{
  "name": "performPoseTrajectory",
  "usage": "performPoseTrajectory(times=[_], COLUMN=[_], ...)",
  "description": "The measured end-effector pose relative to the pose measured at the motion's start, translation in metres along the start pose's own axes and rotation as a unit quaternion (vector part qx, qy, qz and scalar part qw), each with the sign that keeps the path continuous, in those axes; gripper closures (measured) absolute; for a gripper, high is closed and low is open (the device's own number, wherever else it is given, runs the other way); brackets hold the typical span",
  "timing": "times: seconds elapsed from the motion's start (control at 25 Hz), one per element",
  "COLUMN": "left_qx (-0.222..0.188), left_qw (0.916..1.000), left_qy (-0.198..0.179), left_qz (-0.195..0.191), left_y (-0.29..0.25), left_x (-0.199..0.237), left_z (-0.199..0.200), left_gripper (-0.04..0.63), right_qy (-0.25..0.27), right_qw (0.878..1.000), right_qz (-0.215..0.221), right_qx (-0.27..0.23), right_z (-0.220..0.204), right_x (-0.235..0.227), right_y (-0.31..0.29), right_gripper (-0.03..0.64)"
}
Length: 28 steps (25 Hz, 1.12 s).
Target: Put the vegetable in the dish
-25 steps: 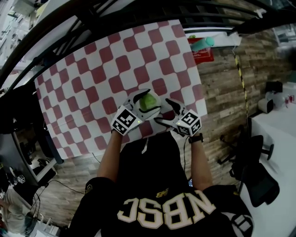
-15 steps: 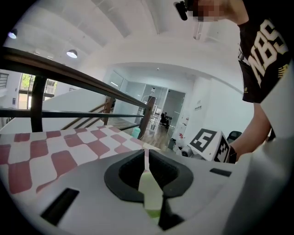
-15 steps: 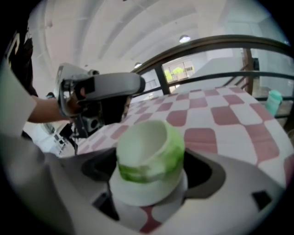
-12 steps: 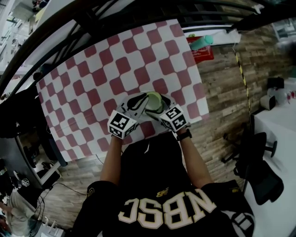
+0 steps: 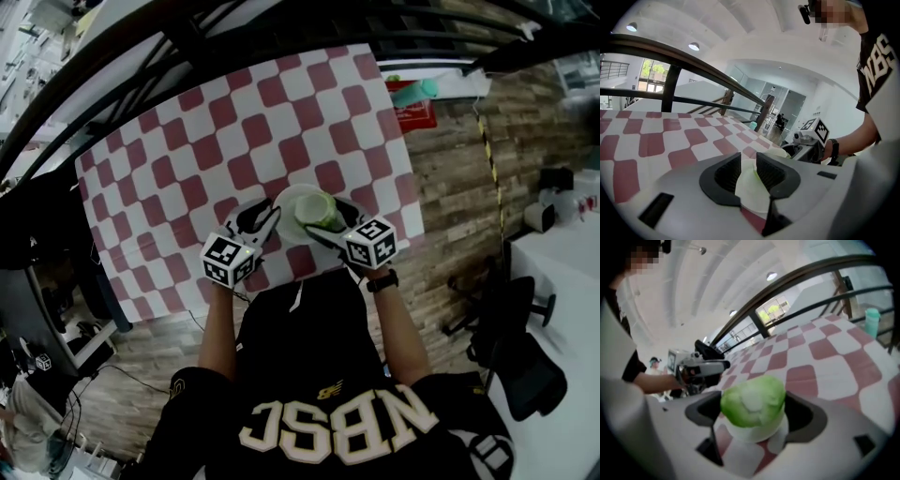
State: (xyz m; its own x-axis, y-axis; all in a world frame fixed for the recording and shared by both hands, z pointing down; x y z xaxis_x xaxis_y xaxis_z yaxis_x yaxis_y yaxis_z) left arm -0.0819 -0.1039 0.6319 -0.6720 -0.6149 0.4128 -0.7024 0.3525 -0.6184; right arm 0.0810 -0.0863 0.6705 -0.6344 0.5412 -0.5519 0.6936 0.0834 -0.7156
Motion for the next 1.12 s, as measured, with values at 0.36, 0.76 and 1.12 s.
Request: performPoseTrajectory(times=[0.36,0.76,1.12], left_qx=[0.005,-0.004,-0.030], left_qw=[0.9998,0.9989,0.9989], left_qy=[0.015,0.030,0.023], left_qz=[0.013,0.037,0.028], left_y=[0.010,0.038,0.054], left_x=[0.002,0.007,-0.010], left_z=[-0.021,-0.039,-0.038], left_gripper=[0.491,0.491,0.491], right_qy=[0.539,0.729,0.575], right_qw=[0.713,0.497,0.744], right_qz=[-0.387,-0.348,-0.245], right_qx=[0.225,0.317,0.238], right_z=[0.020,-0.012,-0.003], right_x=[0.038,0.072,0.073], right_y=[-0.010,-0.064,-0.053], right_gripper=[0.179,0.204,0.218])
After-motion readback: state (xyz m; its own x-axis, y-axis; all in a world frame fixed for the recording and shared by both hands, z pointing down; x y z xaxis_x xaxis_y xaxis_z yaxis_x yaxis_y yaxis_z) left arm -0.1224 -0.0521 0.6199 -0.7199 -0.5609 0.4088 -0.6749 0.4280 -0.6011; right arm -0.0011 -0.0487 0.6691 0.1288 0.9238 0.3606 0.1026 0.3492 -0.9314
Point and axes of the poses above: the fingertips, and each gripper's own axes: y backward along the fingers, x to its left, z out of its top, the point moved 5 cm from there along y, backward along the fingers, and after that the axes turned 15 degrees about x, right-handed, at the moved point
